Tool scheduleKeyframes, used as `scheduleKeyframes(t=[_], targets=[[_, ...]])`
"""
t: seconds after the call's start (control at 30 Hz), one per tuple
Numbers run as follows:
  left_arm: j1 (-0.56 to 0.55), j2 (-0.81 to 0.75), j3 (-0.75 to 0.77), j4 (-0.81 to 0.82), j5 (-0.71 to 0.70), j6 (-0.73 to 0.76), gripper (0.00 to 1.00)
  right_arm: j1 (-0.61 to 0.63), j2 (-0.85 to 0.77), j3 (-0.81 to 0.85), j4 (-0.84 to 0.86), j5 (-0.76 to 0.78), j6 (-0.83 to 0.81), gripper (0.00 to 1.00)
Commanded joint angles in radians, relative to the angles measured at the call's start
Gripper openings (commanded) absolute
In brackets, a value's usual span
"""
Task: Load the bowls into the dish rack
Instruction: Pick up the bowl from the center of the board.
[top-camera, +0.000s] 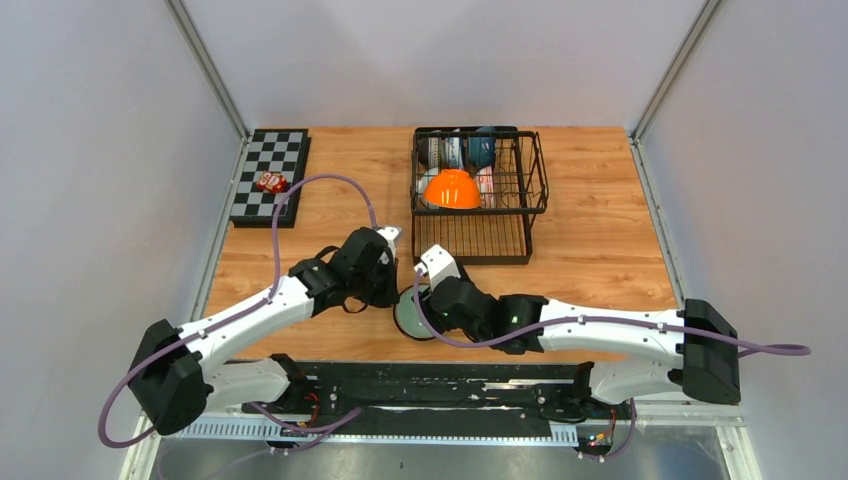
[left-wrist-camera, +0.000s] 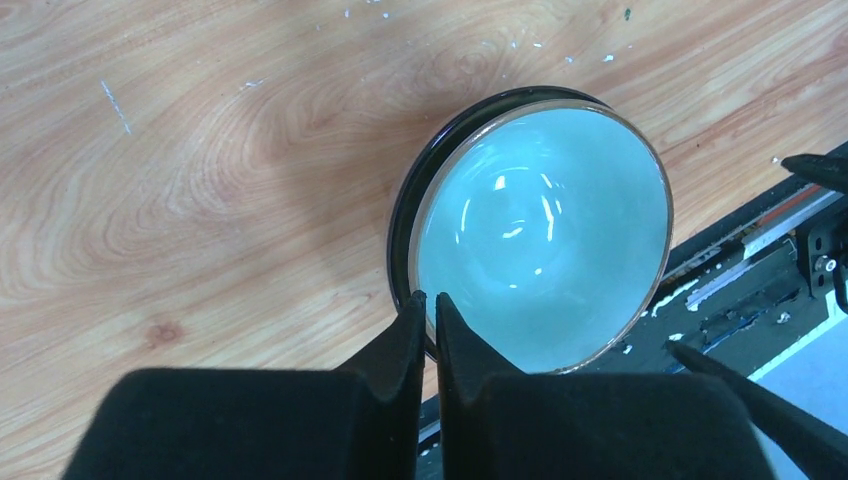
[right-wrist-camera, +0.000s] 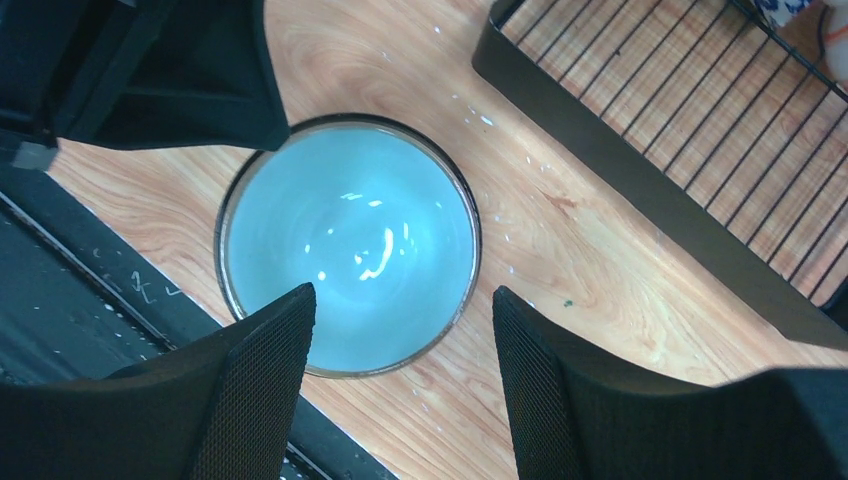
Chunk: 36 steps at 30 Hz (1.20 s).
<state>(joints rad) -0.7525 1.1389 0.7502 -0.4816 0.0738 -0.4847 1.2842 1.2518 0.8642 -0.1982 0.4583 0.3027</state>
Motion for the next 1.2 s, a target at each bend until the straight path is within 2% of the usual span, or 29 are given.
scheduleKeyframes(t=[0.0, 0.23, 0.4, 0.7, 1.17], targets=[[-0.015, 0.025, -0.005, 0.026, 0.016, 0.002, 0.06, -0.014, -0.026, -0.035, -0.047, 0.049, 0.040, 0.68], [-0.023, 0.042, -0.009, 0.018, -0.011, 0.005, 0.01, -0.025, -0.030, -0.049, -0.058, 0.062, 0.061, 0.70], [-0.028, 0.041, -0.012, 0.011, -0.043, 0.005, 0.01, -0.034, -0.031, -0.057, -0.059, 0.059, 0.078, 0.73], [-0.035, 0.050, -0.011, 0.005, -0.066, 0.012, 0.06, -0.041, -0.030, -0.060, -0.059, 0.052, 0.085, 0.73], [-0.053, 0.094, -0.026, 0.038, -0.059, 0.007, 0.03, -0.073, -0.019, -0.082, -0.058, 0.021, 0.128, 0.71]])
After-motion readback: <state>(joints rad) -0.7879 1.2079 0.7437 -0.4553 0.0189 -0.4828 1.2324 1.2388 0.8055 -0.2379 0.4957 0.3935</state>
